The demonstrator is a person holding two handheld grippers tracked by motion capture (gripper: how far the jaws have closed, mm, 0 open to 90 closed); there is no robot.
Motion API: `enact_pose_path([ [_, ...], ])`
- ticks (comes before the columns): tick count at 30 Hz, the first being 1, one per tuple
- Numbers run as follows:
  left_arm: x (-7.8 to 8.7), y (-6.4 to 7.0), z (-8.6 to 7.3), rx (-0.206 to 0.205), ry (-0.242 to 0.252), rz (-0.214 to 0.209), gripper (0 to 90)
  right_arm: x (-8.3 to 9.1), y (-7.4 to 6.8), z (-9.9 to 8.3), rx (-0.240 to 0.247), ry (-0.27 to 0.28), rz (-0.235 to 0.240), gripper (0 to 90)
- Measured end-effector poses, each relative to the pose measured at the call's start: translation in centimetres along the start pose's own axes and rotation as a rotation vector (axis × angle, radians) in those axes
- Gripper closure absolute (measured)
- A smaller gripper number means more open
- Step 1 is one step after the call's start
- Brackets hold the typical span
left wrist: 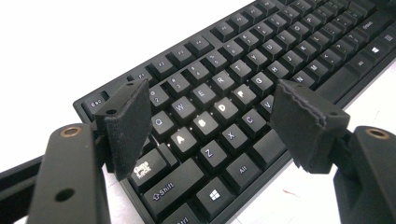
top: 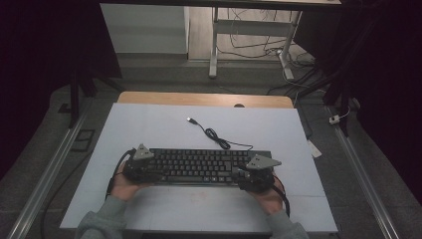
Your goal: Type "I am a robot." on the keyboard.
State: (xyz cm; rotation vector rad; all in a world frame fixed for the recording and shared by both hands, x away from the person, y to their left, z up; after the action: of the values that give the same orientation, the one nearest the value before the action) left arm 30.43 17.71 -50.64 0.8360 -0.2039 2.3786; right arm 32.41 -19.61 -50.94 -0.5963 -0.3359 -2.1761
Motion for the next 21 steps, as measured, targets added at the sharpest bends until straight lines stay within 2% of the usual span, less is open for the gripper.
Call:
enact_pose_path([
  [5, 0.1, 0.1, 0.1, 0.014, 0.020, -0.006, 29.5, -0.1, 0.1, 0.0, 0.002, -0.001, 0.003, 49.2],
  [13, 0.3, 0.6, 0.4, 0.021, 0.055, -0.044, 31.5, 0.0, 0.2, 0.0, 0.004, 0.002, -0.002, 49.2],
  [17, 0.3, 0.9, 0.5, 0.017, 0.065, -0.071, 35.8, -0.1, 0.2, 0.0, 0.000, -0.003, -0.003, 49.3],
  [21, 0.3, 1.2, 0.6, 0.018, 0.072, -0.095, 45.1, -0.1, 0.1, 0.0, 0.003, -0.008, -0.007, 49.2],
])
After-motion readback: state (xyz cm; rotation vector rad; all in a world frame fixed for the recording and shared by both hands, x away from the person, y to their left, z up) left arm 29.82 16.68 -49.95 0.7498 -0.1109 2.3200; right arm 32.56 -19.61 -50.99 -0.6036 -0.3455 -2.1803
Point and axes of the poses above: each handheld gripper's, and its own axes: x roughly backward along the jaws, z roughly out of its top, y roughly to its right, the point moved 1 cm from there along -x, roughly forward along the jaws, and after that the axes turned 4 degrees about y, right-handed, at the moved point
